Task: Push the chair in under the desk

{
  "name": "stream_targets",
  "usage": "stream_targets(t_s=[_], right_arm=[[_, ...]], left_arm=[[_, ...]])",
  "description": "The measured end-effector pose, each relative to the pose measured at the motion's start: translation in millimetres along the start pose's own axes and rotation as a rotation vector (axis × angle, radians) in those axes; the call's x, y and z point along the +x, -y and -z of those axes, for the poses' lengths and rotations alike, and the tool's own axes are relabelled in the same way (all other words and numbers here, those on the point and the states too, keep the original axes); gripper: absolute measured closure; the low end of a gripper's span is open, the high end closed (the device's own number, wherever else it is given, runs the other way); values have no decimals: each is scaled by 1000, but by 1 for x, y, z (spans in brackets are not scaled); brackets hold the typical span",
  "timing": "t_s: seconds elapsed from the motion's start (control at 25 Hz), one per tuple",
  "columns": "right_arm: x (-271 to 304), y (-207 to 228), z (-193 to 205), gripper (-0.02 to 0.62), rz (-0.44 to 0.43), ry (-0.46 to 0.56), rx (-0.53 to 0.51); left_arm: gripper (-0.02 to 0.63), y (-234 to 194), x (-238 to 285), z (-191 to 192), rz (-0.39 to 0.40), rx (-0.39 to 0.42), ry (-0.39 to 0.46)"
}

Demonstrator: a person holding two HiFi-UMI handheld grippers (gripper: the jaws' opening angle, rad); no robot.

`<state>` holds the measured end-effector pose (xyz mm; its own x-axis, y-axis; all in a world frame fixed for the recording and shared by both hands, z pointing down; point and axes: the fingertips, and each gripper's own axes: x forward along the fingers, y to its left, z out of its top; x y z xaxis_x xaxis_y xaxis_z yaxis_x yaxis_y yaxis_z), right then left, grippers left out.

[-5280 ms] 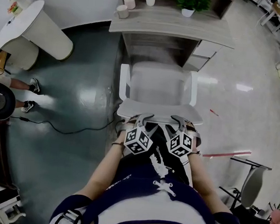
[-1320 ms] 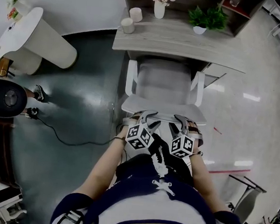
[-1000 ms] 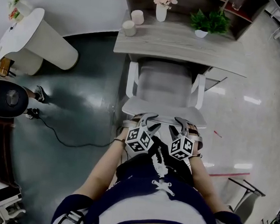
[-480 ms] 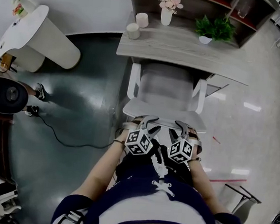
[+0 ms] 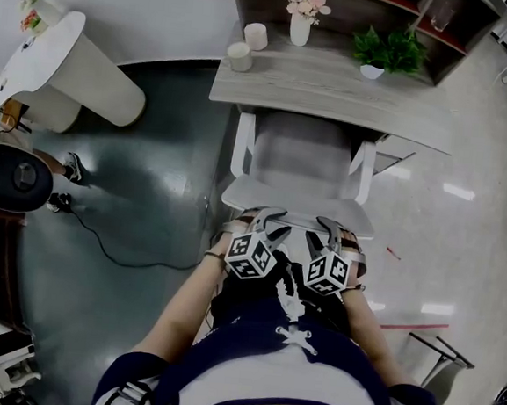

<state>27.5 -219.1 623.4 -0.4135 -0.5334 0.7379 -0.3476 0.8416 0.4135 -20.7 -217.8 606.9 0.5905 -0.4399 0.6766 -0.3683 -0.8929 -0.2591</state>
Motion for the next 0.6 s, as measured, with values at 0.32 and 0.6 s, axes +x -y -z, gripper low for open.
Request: stream_targets(t_s=[0.32,0.6], right_arm=[[5,7,-2,439,17,16,-19],[11,12,-5,439,24,23,-16]], left_arm=[[437,-8,3,-1,3,-4,-3],[437,-16,5,2,16,-16,-12]])
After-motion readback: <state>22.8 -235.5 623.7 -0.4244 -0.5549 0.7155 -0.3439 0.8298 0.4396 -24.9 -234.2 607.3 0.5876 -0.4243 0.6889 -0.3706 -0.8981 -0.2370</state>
